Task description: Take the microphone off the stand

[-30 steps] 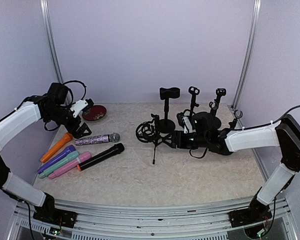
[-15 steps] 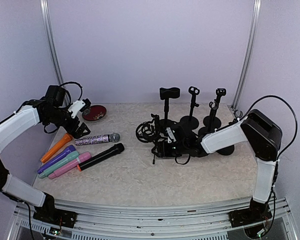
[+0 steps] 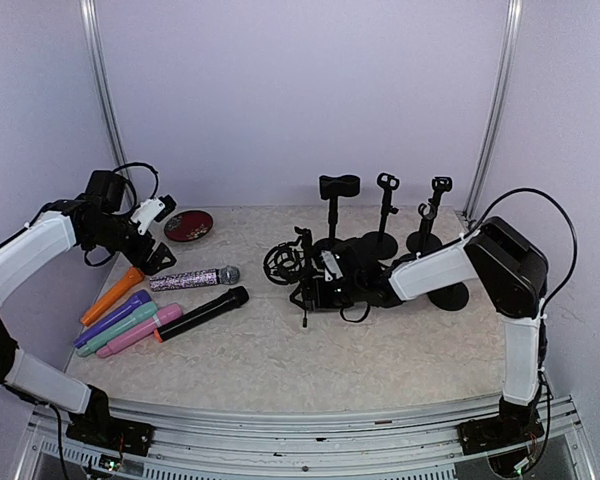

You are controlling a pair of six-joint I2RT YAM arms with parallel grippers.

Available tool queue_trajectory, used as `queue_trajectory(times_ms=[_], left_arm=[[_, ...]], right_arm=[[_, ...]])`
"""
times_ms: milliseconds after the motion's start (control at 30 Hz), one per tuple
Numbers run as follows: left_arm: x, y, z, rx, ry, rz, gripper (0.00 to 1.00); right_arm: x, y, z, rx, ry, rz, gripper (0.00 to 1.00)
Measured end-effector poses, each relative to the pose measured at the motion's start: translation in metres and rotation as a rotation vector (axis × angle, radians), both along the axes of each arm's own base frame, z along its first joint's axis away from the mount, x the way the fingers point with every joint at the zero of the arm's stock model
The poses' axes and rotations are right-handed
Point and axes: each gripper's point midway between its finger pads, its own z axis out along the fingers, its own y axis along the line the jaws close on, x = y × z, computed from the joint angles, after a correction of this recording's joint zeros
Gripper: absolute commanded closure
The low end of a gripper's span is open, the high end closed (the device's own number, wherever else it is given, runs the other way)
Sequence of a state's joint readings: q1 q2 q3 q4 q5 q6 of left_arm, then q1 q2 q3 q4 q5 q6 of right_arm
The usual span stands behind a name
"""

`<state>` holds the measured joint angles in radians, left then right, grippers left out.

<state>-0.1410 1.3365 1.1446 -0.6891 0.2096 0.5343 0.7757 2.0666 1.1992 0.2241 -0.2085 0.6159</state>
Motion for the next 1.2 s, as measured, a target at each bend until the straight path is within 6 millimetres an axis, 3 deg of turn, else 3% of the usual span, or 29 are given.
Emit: queue_trajectory(times_ms=[100,200,400,567,700,900,1033,1200], left_arm=[[0.003,0.005,0.003,-0.010,-0.024,0.023,0.01],[0.005,0.015,0.006,-0.024,-0.054,0.072,0.01],[0.008,0.036,0.003,-0.076,-0.123,0.181,0.01],[0.001,0.044,-0.032,-0.111,-0.162,0.255,0.01],[-0.007,0.047,-0.059,-0.144,-0.216,0.289,0.01],[0.000,0.050,-0.065,-0.222,-0.360,0.336,0.01],[0.017,0.051,-0.061,-0.281,-0.445,0.366,0.01],[0.025,0.056,-0.073,-0.344,-0.509,0.421,0.01]], right_arm=[[-0.014,-0.026,-0.003,-0.040,0.023,-0.013,0.00],[-0.024,-0.055,0.011,-0.069,0.012,-0.034,0.00],[-0.019,-0.096,0.077,-0.063,-0.126,-0.101,0.00],[-0.005,-0.147,0.116,-0.159,-0.307,-0.270,0.00],[-0.004,-0.208,0.118,-0.319,-0.495,-0.451,0.00],[-0.018,-0.286,0.086,-0.625,-0.630,-0.581,0.00],[-0.015,-0.321,0.102,-0.628,-0.686,-0.689,0.00],[-0.011,-0.356,0.120,-0.615,-0.765,-0.788,0.00]])
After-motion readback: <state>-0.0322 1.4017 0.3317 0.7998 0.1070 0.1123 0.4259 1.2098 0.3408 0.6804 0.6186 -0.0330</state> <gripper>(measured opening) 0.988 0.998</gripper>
